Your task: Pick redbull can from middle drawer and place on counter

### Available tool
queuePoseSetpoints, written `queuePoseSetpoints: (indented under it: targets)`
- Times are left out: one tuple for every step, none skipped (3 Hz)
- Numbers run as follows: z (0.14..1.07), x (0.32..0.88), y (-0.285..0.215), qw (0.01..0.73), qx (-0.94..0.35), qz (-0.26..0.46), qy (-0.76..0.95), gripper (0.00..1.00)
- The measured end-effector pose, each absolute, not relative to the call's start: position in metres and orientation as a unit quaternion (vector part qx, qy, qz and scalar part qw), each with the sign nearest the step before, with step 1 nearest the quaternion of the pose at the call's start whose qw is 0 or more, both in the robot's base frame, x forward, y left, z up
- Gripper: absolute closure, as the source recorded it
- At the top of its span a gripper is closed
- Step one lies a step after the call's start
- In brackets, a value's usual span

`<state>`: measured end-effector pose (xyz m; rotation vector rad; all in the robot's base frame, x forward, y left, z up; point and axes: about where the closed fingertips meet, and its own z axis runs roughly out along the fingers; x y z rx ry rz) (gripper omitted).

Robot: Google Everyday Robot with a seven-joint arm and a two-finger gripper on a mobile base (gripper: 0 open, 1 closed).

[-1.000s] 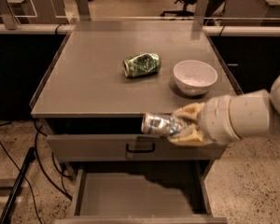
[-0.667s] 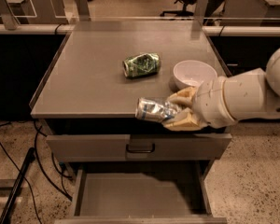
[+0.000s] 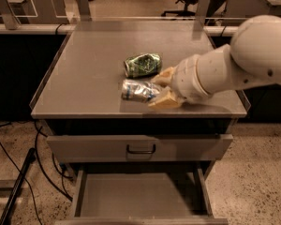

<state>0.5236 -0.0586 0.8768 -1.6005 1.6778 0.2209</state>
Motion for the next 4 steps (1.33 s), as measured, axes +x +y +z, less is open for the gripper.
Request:
queuePoseSetpoints:
  targets:
    - [0.865,0.552,-0.028,0.373,-0.646,0.097,0.659,1.0]
    - [0.856,0.566,-0.007,0.355,-0.661,0.103,0.654,1.0]
    - [0.845,0.577,0.008,0.331,-0.673,0.105,0.653,1.0]
    - [0.833,0.584,0.015,0.312,-0.679,0.108,0.655,1.0]
